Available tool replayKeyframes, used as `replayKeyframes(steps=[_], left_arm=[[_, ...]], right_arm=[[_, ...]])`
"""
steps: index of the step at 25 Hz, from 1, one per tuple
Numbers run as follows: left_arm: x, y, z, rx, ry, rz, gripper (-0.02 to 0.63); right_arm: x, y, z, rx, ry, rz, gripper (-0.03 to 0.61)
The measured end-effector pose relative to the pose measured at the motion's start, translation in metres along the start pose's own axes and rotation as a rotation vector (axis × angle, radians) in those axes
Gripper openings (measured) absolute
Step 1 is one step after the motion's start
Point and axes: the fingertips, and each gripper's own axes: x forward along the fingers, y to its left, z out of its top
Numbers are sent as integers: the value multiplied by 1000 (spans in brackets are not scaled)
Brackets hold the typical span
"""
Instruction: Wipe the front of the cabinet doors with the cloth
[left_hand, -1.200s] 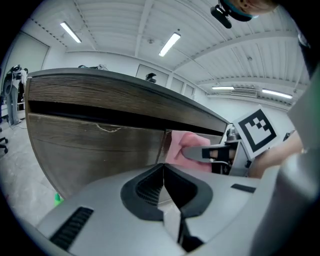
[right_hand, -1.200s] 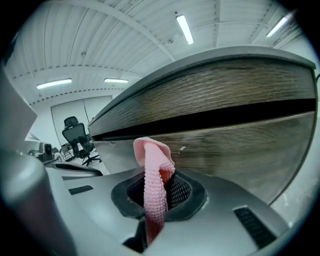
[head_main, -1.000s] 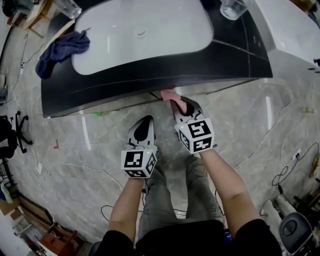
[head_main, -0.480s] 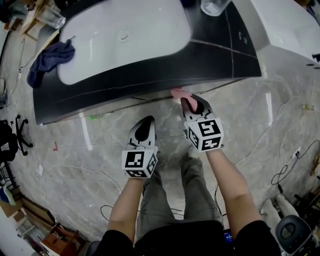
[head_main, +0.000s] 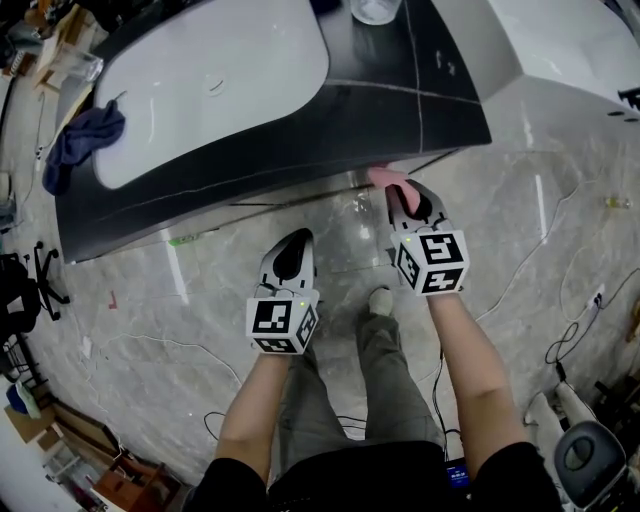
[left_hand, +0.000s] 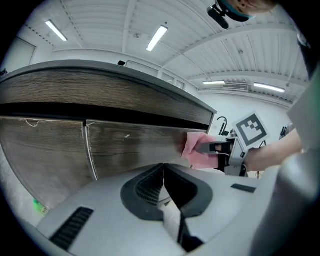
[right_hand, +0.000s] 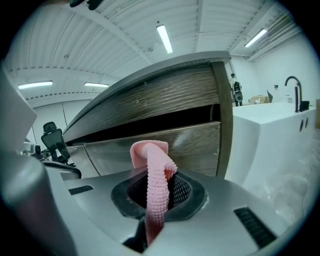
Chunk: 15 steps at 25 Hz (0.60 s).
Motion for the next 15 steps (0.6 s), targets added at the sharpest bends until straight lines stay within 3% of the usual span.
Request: replayKeyframes(steps=[15], left_arm=[[25, -40, -4, 2, -1, -32, 9]], right_arm=[[-30, -64, -7, 44, -13, -90, 41]])
